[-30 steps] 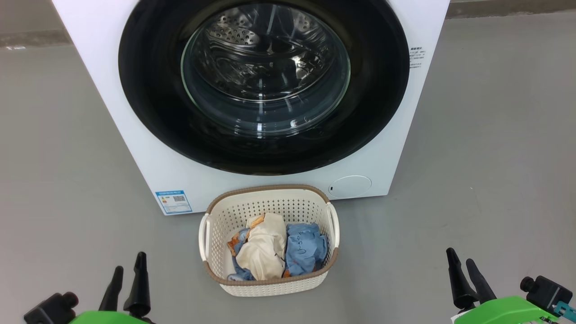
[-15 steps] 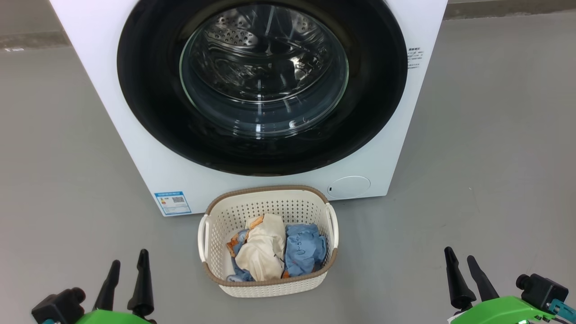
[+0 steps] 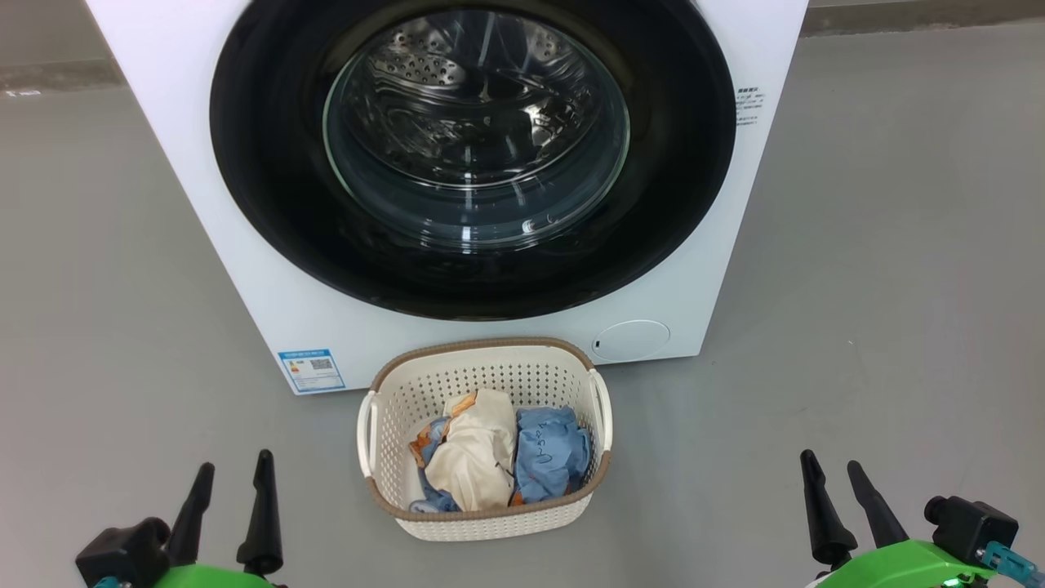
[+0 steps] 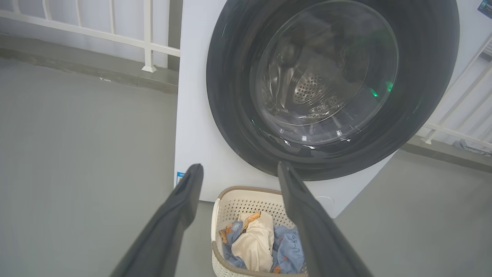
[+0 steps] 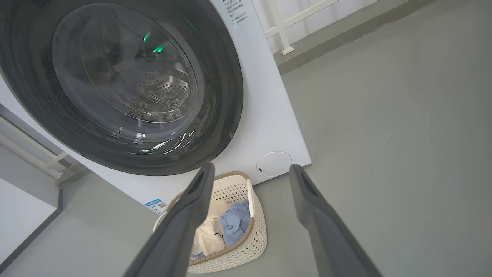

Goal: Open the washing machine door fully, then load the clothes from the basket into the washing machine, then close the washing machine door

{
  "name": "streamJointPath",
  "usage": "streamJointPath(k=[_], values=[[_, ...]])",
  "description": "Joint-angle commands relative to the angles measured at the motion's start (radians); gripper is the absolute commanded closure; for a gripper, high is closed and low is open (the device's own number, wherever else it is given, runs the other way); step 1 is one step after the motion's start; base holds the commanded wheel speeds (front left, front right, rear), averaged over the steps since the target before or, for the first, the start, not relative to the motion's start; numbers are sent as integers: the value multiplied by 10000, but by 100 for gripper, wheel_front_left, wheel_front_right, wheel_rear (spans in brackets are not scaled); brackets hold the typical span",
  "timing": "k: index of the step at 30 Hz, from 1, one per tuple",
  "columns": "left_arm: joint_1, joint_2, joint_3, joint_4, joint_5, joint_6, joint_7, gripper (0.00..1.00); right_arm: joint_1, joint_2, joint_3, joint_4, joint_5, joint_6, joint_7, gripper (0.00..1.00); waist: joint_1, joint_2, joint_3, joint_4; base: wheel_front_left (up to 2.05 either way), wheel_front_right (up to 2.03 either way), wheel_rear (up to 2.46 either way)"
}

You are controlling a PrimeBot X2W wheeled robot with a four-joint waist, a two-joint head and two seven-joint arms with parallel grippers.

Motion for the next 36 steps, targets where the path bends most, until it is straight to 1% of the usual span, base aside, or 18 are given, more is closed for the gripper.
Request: streamJointPath(k=[1,19,36], values=[[-82,212,257,-303,329,-22,-134,0,-396,-55,230,-203,-260,15,-173,0,0,0,5,-5,0,0,0],[-86,300,227,-246,2527,-27,-690,0,-440,-67,258,-126,-2369,17,-726,0,-1,0,79,-25,0,0,0],[-178,367,291,212,2287,-27,-697,0,-362,-66,-18,-251,-2498,17,-734,0,-1,0,136,-17,0,0,0]])
